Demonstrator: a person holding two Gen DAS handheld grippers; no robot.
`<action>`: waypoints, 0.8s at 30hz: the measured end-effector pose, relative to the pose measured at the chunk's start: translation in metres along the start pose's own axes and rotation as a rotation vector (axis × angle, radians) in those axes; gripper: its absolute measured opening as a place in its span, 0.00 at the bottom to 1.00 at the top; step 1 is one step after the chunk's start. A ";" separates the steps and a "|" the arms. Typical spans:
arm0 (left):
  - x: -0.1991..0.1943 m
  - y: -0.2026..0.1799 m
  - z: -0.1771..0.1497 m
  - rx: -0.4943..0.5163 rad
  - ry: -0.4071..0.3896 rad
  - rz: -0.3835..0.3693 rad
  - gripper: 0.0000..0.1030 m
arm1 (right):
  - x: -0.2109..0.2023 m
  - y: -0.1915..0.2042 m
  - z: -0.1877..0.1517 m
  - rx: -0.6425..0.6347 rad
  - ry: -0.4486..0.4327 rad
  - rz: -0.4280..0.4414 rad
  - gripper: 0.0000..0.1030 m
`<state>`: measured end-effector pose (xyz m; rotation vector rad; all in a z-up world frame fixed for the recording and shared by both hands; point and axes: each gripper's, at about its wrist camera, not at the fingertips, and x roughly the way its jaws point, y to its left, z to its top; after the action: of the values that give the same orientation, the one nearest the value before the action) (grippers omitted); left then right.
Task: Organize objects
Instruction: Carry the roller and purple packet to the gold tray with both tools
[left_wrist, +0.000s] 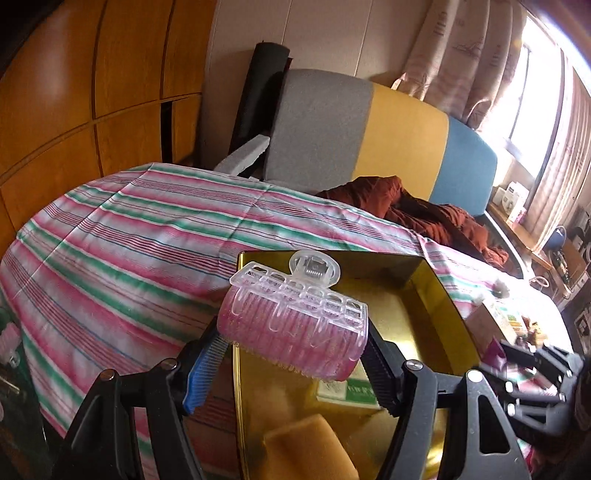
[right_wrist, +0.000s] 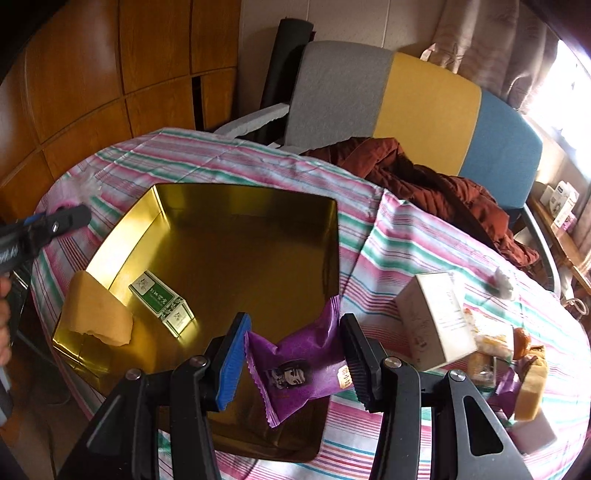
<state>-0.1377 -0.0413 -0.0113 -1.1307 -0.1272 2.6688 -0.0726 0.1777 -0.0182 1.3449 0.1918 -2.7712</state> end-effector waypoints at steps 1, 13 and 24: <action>0.006 0.000 0.003 0.003 0.014 -0.004 0.69 | 0.002 0.003 0.000 -0.004 0.006 0.012 0.49; 0.077 -0.002 0.039 0.018 0.128 0.002 0.70 | 0.030 0.060 -0.013 -0.077 0.099 0.201 0.49; 0.048 0.023 0.034 -0.102 0.063 0.041 0.77 | 0.033 0.079 -0.018 -0.042 0.105 0.410 0.59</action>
<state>-0.1986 -0.0509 -0.0254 -1.2597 -0.2345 2.6860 -0.0713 0.1022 -0.0623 1.3433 -0.0221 -2.3500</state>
